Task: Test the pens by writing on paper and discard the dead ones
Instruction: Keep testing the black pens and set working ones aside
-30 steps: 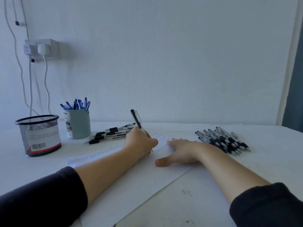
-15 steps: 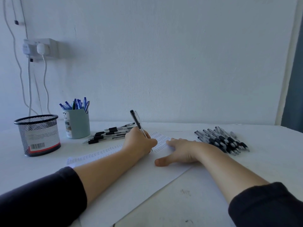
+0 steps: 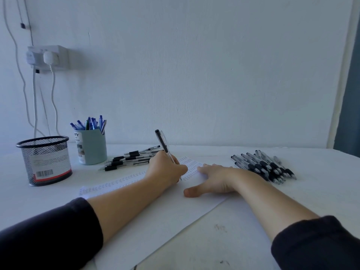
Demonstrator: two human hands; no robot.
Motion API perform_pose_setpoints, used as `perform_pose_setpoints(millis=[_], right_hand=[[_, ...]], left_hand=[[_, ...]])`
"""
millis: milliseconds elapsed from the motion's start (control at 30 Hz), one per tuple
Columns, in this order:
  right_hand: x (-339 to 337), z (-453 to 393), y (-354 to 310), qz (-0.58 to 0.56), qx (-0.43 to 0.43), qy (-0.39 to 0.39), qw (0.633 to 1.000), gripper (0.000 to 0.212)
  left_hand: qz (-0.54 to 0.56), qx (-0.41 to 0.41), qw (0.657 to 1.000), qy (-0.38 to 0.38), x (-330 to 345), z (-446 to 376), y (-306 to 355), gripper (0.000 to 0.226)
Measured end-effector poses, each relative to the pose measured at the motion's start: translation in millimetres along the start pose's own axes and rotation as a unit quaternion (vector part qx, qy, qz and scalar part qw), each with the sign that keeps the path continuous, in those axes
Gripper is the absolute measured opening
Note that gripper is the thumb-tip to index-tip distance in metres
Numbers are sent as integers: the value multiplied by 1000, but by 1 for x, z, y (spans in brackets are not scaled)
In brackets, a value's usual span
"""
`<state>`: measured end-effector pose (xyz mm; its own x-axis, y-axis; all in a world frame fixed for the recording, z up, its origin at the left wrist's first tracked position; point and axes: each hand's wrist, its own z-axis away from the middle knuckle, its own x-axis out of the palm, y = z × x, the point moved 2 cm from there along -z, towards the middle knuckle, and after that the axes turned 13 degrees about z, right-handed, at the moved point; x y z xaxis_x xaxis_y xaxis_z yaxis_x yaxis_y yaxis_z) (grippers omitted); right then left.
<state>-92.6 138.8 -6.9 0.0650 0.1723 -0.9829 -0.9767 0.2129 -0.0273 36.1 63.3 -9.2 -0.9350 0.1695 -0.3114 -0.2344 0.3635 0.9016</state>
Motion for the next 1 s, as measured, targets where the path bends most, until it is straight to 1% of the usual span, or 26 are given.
perform_pose_setpoints(millis=[200,467,600,1000], right_hand=[[2,-3,2,-1,8,-2,1000,114],[-1,1,1,-4,4,-3,1000,108],[0,1,0,-4,5,-2,1000,110],[0,0,1,-3,0,0,1000,109]], left_hand=[[-4,2,1000,-6,1,1,-1,14],[-17,-1,1000,-6,1,1,1,15],[-6,0,1000,-11,1,2,0,10],[-10,-3,1000,-14,1,3,1,9]])
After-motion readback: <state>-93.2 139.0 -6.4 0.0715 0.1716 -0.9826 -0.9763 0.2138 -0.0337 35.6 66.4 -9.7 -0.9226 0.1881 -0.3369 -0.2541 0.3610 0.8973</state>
